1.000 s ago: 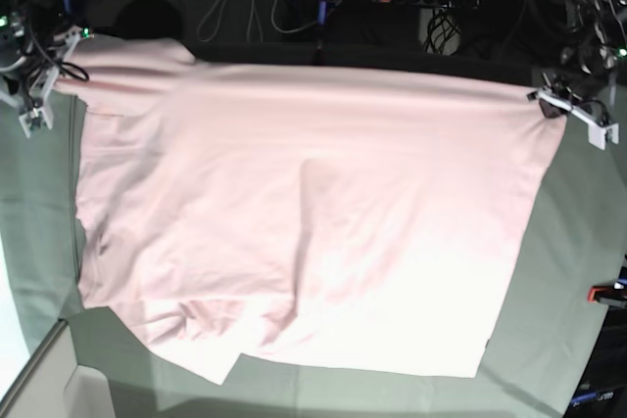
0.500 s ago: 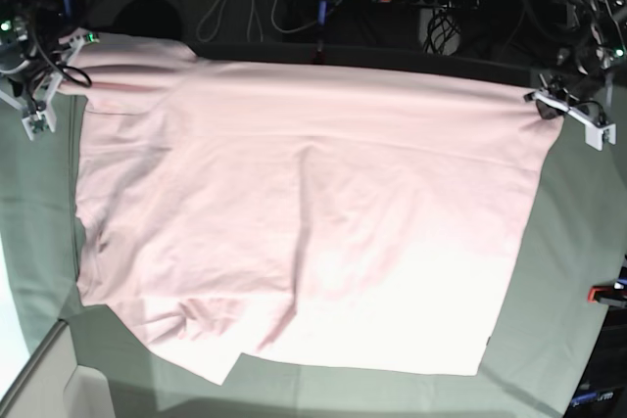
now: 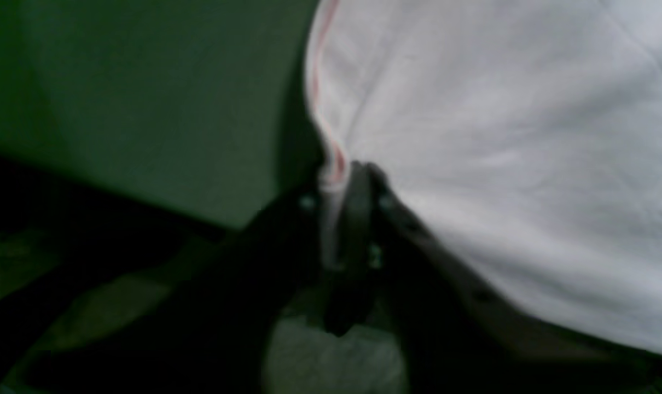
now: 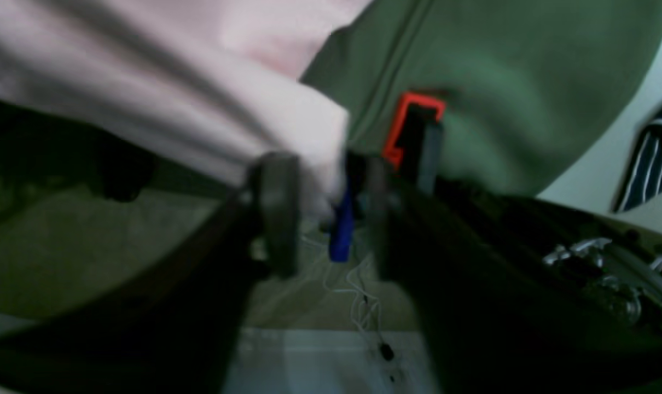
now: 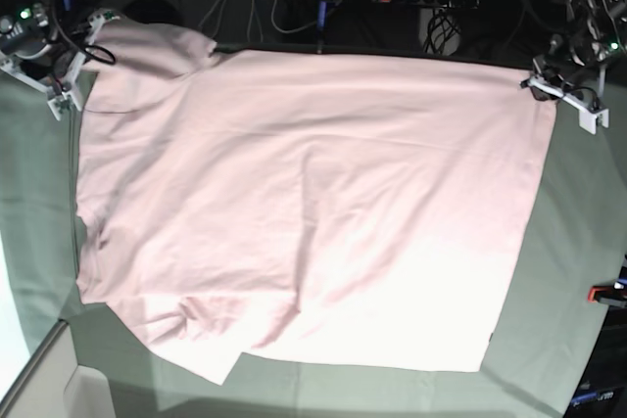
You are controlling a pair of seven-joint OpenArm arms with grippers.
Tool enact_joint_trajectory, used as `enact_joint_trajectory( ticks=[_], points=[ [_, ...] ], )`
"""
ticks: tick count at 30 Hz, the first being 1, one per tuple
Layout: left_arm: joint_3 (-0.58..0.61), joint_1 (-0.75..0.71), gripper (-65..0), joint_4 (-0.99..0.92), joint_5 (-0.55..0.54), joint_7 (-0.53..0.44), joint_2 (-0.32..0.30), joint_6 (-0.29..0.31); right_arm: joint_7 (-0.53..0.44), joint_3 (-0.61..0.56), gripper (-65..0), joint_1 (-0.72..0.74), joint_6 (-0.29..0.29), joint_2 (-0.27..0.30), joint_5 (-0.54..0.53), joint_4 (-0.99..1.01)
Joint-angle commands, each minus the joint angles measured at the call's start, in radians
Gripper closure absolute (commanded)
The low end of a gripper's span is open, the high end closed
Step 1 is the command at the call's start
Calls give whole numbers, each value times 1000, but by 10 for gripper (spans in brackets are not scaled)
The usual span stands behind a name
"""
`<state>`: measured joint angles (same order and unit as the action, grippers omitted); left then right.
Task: Layout the t-shirt on the table in an organized manner, then fold the t-shirt properly
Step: 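Lay the shirt flat with both grippers, stretching its edge, then regrasp the shirt edge corners with the right and left grippers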
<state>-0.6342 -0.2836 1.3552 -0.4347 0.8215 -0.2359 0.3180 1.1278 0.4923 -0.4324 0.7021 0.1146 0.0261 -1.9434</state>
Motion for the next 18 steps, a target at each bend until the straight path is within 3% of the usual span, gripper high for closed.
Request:
enact_joint_trajectory(
  ticks=[1, 4, 6, 18],
  points=[
    [-11, 2, -149, 16, 4, -9, -20, -7, -9, 7, -295, 4, -4, 10, 2, -17],
    [-11, 5, -283, 20, 4, 9, -15, -7, -7, 10, -352, 10, -4, 9, 2, -17],
    [-13, 8, -320, 22, 1, 19, -15, -7, -7, 35, -365, 11, -4, 7, 2, -18],
    [-98, 33, -328, 11, 9, 12, -15, -9, -15, 50, -367, 31, -4, 6, -1, -17]
  ],
)
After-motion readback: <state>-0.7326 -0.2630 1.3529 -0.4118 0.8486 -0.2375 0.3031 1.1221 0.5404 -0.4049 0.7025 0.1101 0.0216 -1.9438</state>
